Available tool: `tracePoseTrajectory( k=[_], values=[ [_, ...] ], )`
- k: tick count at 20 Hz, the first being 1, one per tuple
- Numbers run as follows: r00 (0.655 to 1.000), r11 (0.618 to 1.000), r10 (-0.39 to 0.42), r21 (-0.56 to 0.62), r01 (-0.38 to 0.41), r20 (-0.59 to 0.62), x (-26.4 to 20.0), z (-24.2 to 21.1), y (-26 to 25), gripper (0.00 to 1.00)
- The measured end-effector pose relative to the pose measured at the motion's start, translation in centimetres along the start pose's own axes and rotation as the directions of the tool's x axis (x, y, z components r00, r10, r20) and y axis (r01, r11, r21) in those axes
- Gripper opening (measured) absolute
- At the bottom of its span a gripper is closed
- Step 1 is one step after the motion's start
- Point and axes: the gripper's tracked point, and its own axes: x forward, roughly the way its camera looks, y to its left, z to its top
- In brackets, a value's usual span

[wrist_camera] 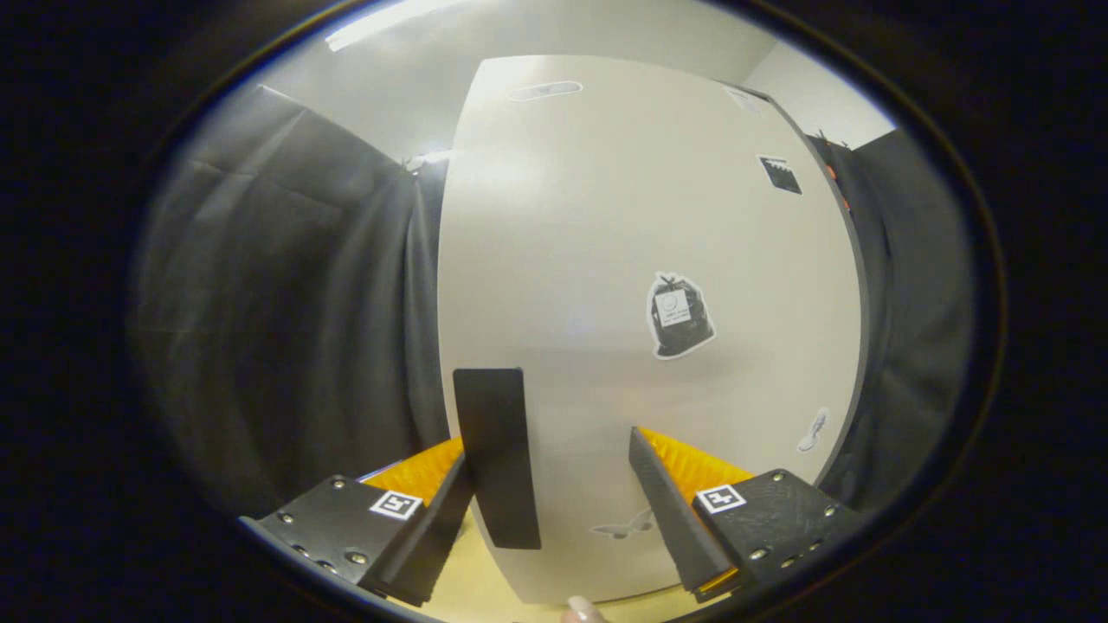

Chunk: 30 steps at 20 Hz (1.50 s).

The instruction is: Open the shoe cabinet door, grab the shoes and put them into the shoe cabinet, then close the shoe cabinet door.

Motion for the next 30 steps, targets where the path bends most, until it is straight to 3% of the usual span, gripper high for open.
tracePoseTrajectory(
  k=[14, 30],
  values=[
    [0.995, 0.995, -0.098, -0.032, 0.098, 0.002, 0.16, 0.10, 0.18, 0.99],
    [0.995, 0.995, -0.103, -0.017, 0.103, 0.015, -0.12, 0.26, 0.40, 1.00]
  ],
)
